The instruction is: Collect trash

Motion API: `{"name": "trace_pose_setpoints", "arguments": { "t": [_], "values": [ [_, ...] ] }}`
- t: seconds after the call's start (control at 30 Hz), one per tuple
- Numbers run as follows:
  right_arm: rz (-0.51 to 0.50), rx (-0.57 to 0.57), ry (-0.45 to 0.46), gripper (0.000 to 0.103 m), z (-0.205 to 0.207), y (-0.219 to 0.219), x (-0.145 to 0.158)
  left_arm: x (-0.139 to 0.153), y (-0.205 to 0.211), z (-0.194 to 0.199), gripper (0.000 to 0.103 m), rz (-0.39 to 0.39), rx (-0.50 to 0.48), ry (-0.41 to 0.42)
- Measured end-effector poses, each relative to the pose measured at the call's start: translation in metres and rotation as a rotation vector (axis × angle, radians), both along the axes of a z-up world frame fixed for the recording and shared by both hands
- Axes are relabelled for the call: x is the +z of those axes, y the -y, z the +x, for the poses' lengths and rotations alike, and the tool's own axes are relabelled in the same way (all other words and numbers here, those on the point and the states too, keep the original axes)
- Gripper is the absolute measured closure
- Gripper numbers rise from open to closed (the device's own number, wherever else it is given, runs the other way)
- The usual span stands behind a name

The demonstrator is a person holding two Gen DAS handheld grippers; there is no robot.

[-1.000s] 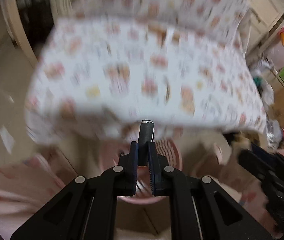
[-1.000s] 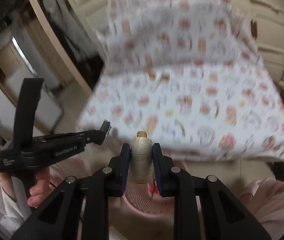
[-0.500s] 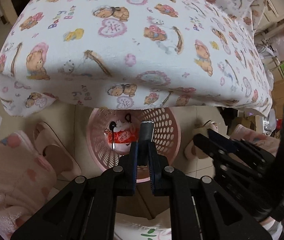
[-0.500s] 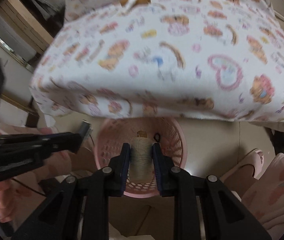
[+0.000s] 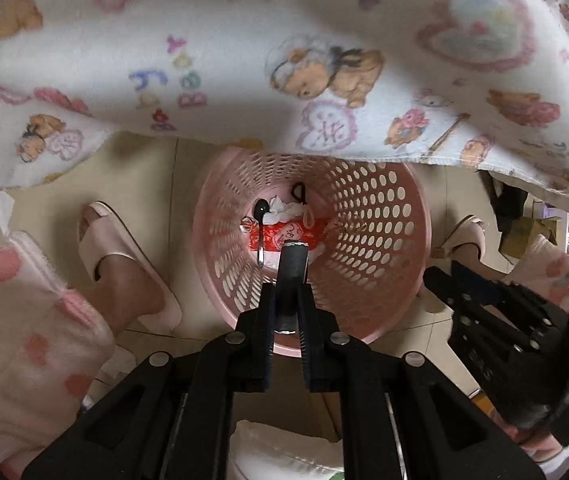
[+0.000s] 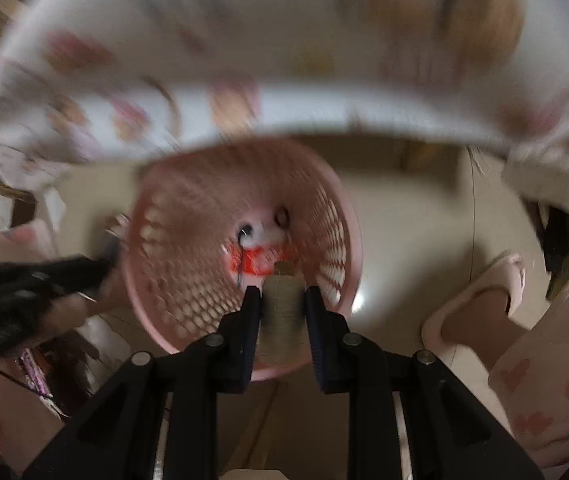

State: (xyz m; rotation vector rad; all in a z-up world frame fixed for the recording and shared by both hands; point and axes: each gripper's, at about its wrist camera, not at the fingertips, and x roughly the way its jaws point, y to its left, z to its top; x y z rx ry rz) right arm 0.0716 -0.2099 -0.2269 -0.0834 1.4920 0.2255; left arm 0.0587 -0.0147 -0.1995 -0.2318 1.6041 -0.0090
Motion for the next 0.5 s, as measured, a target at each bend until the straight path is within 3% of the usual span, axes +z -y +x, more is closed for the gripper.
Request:
{"name": "trace_pose_setpoints", "arguments": {
  "t": [0.1, 0.17, 0.23, 0.3, 0.4, 0.5],
  "values": [
    [0.008, -0.029, -0.034, 0.082, 0.002, 0.006, -0.010, -0.007, 0.005, -0.004, 0.093, 0.002, -0.034, 0.000],
    [0.015, -0.042, -0.046, 0.082, 0.004, 0.010, -0.011, -0.008, 0.007, -0.006, 0.087, 0.037, -0.049, 0.002],
    [0.026, -0.054, -0.041, 0.082, 0.003, 0.010, -0.009, -0.007, 0.009, -0.008, 0.064, 0.081, -0.066, 0.007],
    [0.033, -0.049, -0.034, 0.082, 0.002, 0.011, -0.006, -0.007, 0.010, -0.010, 0.055, 0.132, -0.088, 0.012],
    [0.014, -0.027, -0.006, 0.082, 0.003, 0.009, -0.001, -0.004, 0.007, -0.012, 0.052, 0.102, -0.064, 0.015],
    [0.003, -0.024, 0.018, 0.071, 0.002, 0.006, 0.002, 0.006, 0.003, -0.011, 0.046, 0.096, -0.042, 0.042]
  ]
}}
